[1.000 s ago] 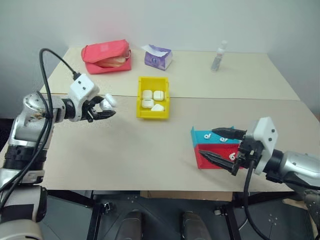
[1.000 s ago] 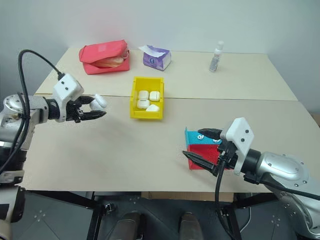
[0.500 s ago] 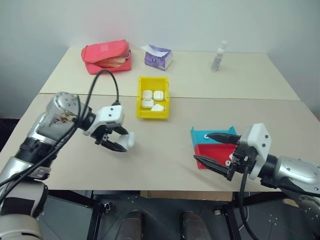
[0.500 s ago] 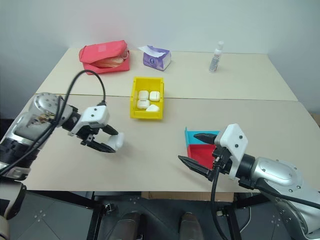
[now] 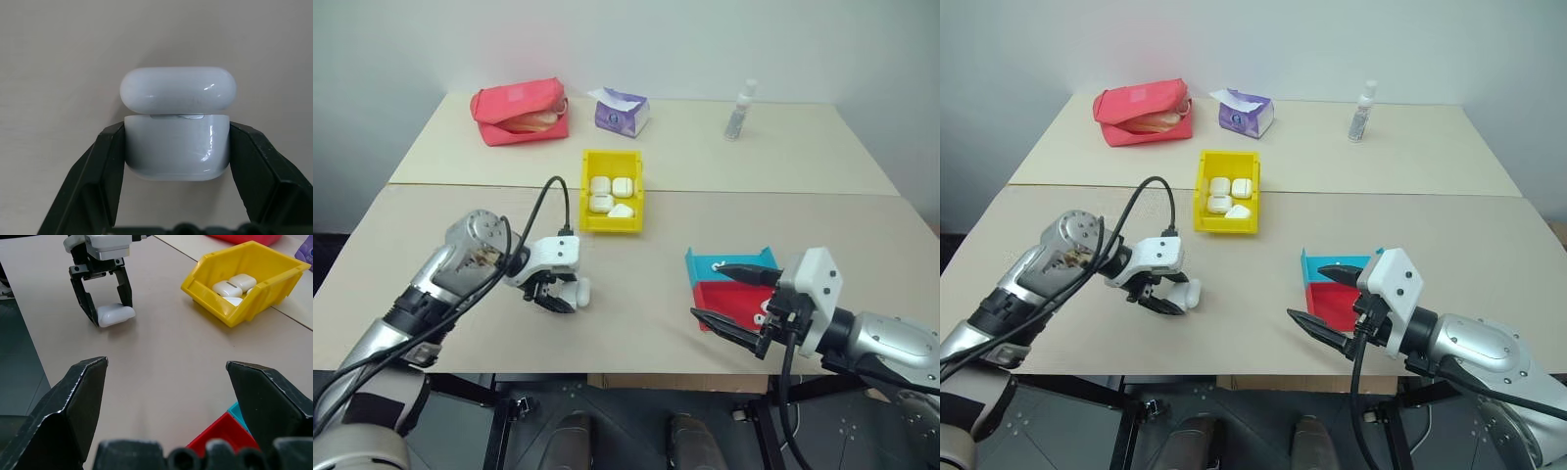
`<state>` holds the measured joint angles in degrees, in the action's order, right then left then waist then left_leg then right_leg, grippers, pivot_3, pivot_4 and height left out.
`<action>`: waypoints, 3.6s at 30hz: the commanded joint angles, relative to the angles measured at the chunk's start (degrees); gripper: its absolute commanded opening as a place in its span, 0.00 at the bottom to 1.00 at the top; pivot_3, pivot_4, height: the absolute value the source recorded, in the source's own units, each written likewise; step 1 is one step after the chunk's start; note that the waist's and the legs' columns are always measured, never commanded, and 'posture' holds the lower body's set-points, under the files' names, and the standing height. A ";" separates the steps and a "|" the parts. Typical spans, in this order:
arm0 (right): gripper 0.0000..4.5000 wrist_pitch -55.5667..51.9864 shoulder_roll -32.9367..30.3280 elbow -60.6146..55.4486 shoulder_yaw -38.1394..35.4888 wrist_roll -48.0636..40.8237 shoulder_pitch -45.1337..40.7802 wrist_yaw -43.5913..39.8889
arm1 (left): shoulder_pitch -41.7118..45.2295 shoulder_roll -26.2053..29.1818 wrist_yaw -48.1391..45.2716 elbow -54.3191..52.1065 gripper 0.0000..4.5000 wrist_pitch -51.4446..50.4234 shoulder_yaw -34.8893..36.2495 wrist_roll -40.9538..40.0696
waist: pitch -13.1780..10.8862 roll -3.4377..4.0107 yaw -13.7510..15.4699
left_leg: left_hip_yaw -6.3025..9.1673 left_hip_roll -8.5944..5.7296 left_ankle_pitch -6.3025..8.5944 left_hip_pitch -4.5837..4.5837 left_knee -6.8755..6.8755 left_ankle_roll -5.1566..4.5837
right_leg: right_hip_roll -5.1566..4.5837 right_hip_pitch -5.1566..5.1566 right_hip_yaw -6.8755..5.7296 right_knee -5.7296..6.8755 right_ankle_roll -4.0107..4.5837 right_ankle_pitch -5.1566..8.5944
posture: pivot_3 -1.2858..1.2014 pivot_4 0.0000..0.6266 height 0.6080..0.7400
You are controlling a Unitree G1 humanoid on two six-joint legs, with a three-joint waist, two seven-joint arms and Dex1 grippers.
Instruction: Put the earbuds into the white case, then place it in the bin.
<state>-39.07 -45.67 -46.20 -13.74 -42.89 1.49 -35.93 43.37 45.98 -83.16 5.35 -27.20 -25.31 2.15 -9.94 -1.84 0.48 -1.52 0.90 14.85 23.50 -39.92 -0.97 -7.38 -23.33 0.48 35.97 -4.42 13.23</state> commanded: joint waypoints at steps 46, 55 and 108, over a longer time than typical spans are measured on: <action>1.00 0.51 -7.04 -2.33 -0.20 -1.66 -1.17 -7.21 | 5.92 1.44 -2.32 -8.94 0.99 -9.10 -8.78 9.19 | 0.00 -0.01 0.15 | 0.00 -0.01 0.03 -0.09 -0.01 -0.04 | 0.00 0.08 0.02 -0.05 0.02 0.02 | 0.52 0.24 1.00; 1.00 0.59 -6.50 -2.67 0.25 -1.48 -0.95 -6.59 | 6.99 1.36 -4.85 -10.50 0.99 -10.54 -11.12 11.13 | 0.00 -0.01 0.13 | 0.00 0.00 0.02 -0.09 -0.02 -0.04 | 0.00 0.08 0.02 -0.06 0.01 0.02 | 0.52 0.24 1.00; 0.96 -2.81 -20.57 9.71 -3.59 3.06 -7.03 -16.05 | -6.61 -31.45 21.13 -15.85 0.63 5.83 28.71 -35.90 | 0.04 -0.04 0.17 | 0.06 0.00 0.04 -0.19 -0.13 -0.06 | 0.00 0.21 0.02 -0.08 0.02 0.01 | 0.52 0.24 1.00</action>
<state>-41.05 -64.35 -36.39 -15.29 -40.47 -4.98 -50.40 35.76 14.66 -60.24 -10.62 -23.49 3.85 -31.85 -9.91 -1.88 0.65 -1.47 0.89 14.89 23.30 -40.04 -1.03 -7.38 -23.11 0.51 35.89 -4.40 13.24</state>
